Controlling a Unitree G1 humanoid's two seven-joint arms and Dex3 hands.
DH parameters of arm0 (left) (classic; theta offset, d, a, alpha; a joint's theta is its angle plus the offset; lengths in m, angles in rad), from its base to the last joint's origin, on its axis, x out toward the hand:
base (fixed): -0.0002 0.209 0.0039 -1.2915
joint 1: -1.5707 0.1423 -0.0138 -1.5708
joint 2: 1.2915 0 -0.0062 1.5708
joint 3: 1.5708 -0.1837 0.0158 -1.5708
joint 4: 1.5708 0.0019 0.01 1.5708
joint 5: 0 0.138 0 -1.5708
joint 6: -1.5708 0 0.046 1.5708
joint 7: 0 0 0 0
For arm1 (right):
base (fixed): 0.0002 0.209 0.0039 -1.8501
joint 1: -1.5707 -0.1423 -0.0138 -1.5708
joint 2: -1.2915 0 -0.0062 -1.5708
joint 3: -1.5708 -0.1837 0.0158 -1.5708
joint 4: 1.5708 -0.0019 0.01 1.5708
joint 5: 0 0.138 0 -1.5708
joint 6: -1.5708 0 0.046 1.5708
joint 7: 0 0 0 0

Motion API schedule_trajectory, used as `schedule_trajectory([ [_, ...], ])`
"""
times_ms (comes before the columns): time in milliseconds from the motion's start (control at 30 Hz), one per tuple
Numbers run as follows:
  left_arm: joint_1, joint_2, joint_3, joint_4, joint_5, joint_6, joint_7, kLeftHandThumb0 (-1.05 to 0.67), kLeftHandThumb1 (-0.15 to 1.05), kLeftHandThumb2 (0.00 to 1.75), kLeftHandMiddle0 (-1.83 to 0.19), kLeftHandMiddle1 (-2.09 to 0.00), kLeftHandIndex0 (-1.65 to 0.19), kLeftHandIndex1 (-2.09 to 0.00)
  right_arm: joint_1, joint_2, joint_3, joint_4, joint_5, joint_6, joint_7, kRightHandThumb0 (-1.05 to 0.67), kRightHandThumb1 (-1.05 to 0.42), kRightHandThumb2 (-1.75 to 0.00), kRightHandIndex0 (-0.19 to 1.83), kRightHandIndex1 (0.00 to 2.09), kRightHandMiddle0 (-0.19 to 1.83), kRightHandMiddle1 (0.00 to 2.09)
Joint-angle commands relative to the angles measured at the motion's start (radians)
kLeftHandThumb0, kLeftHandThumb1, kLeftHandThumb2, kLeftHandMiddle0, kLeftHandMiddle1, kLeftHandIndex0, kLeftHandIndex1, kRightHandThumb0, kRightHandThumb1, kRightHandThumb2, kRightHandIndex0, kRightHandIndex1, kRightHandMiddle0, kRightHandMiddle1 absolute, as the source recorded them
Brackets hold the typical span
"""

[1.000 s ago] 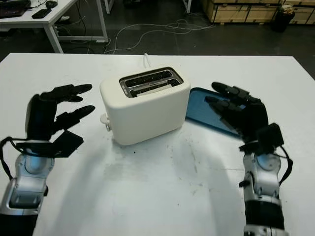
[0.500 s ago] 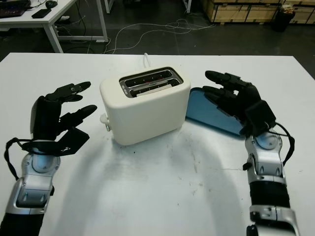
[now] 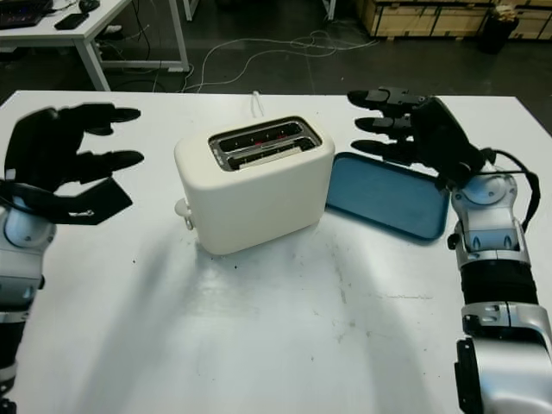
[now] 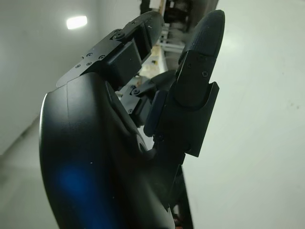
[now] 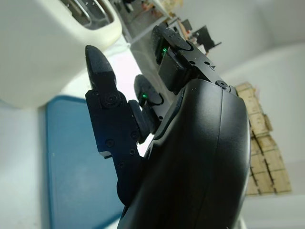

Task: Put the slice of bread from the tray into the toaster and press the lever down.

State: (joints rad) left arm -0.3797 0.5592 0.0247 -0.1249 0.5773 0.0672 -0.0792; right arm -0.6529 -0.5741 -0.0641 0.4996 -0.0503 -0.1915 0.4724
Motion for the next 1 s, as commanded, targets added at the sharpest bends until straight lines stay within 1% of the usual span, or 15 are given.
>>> schedule_trajectory([
  [0,-0.028,0.014,-0.013,0.008,0.013,0.006,-0.012,-0.66,0.80,0.00,-0.76,-0.72,-0.92,-0.04,-0.019,-0.021,0.011,-0.017,-0.019,0.000,-0.003,-0.25,-0.80,0.00,0.64,0.00,0.57,0.00],
  [100,-0.039,0.011,-0.021,0.022,0.011,-0.004,-0.011,-0.66,0.81,0.00,-0.76,-0.72,-0.92,-0.04,-0.016,-0.030,0.017,-0.032,-0.040,-0.003,-0.009,-0.26,-0.80,0.00,0.65,0.01,0.57,0.00],
  [233,-0.047,-0.007,-0.031,0.027,0.006,0.007,-0.012,-0.68,0.83,0.01,-0.74,-0.72,-0.90,-0.03,-0.014,-0.033,0.021,-0.042,-0.052,0.007,-0.008,-0.28,-0.80,0.00,0.64,0.00,0.57,0.00],
  [433,-0.055,-0.015,-0.046,0.043,0.008,0.002,-0.003,-0.67,0.85,0.01,-0.73,-0.73,-0.90,-0.03,-0.004,-0.049,0.022,-0.048,-0.077,-0.039,-0.021,-0.29,-0.80,0.00,0.67,0.01,0.59,0.01],
  [733,-0.049,-0.013,-0.054,0.040,0.008,0.011,-0.018,-0.63,0.84,0.00,-0.72,-0.74,-0.90,-0.02,0.007,-0.071,0.021,-0.072,-0.094,-0.018,-0.030,-0.35,-0.81,0.00,0.69,0.01,0.61,0.01],
  [967,-0.034,-0.012,-0.051,0.026,0.010,0.013,-0.023,-0.60,0.83,0.00,-0.73,-0.73,-0.91,-0.02,0.010,-0.075,0.024,-0.075,-0.093,-0.025,-0.027,-0.36,-0.81,0.00,0.70,0.01,0.61,0.01],
])
